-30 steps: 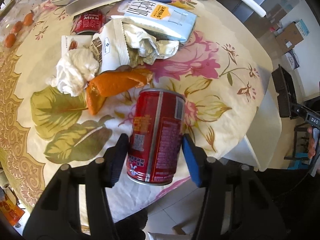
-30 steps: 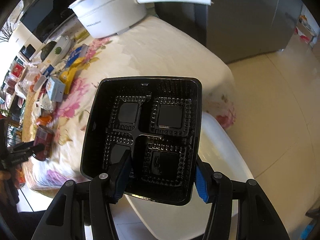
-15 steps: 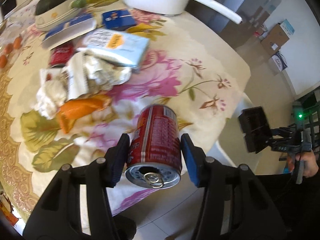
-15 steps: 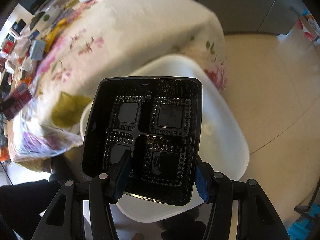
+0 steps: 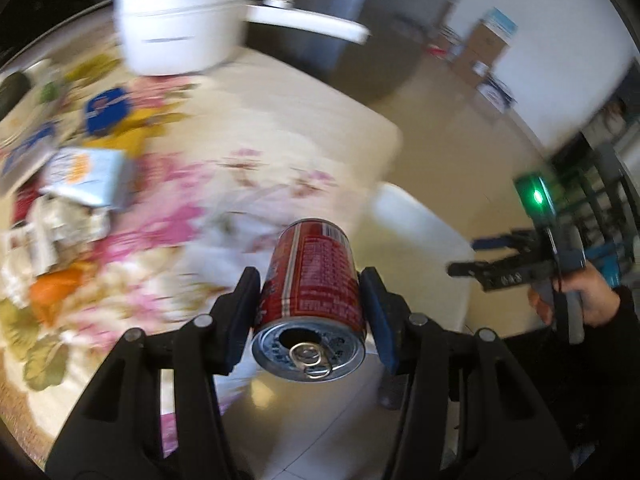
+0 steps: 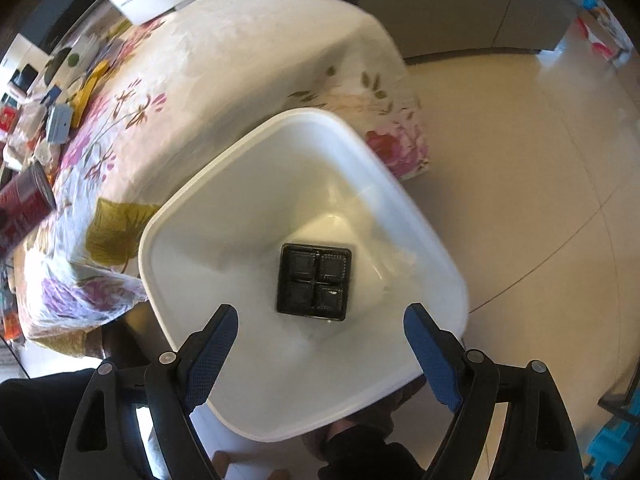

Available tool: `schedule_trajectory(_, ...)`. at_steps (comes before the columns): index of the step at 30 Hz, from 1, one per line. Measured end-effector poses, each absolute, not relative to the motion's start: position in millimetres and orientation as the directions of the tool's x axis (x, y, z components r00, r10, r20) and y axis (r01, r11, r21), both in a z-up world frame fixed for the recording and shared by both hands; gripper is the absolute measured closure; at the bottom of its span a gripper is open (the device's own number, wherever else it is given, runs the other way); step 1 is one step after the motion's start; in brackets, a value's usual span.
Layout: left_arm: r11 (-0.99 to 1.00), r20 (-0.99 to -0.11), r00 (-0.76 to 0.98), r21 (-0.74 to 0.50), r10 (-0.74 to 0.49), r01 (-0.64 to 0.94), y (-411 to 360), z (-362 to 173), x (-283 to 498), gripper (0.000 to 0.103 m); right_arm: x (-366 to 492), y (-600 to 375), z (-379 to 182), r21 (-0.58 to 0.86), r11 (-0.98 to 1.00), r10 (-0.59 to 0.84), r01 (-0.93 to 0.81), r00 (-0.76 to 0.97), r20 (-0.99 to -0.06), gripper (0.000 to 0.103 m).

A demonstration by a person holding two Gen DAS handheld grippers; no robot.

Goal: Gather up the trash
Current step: 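Drop the black tray into the white bin with the right tool while the left tool drops the red can, then move both tools back over the cluttered table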

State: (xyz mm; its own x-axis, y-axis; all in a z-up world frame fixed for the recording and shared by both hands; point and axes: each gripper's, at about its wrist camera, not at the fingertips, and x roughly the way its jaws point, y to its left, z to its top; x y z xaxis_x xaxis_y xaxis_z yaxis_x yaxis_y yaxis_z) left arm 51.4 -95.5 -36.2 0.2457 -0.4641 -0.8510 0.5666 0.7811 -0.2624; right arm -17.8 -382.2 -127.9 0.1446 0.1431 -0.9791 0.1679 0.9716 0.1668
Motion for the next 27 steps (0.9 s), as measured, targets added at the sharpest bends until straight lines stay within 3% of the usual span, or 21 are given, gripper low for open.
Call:
schedule_trajectory(8,0.678,-0.884,0.106,-0.268,-0.456,0.684,-173,-71,31,0.049,-37,-400,-118,0.142,0.97,0.108,0.197,0.175,-0.979,0.016)
schedule_trajectory(18,0.634,-0.909,0.034,-0.263,-0.416,0.727,-210,-95,28,0.049,-54,-427,-103,0.133,0.962,0.077,0.24,0.228,-0.97,0.016)
schedule_trajectory(19,0.633,-0.914,0.023,-0.262,-0.405,0.729,-211,-97,28,0.048,-56,-429,-103,0.13,0.961,0.073,0.246,0.23,-0.971,0.016)
schedule_trajectory(22,0.652,-0.925,0.061,-0.217,-0.375,0.726,-211,-96,27,0.02,-58,-435,-103,0.128,0.957,0.066,0.261,0.233,-0.97,0.016)
schedule_trajectory(27,0.691,-0.912,0.142,-0.182,-0.384,0.7,-193,-78,31,0.014,-57,-435,-101,0.125,0.956,0.059,0.266,0.245,-0.968,0.016)
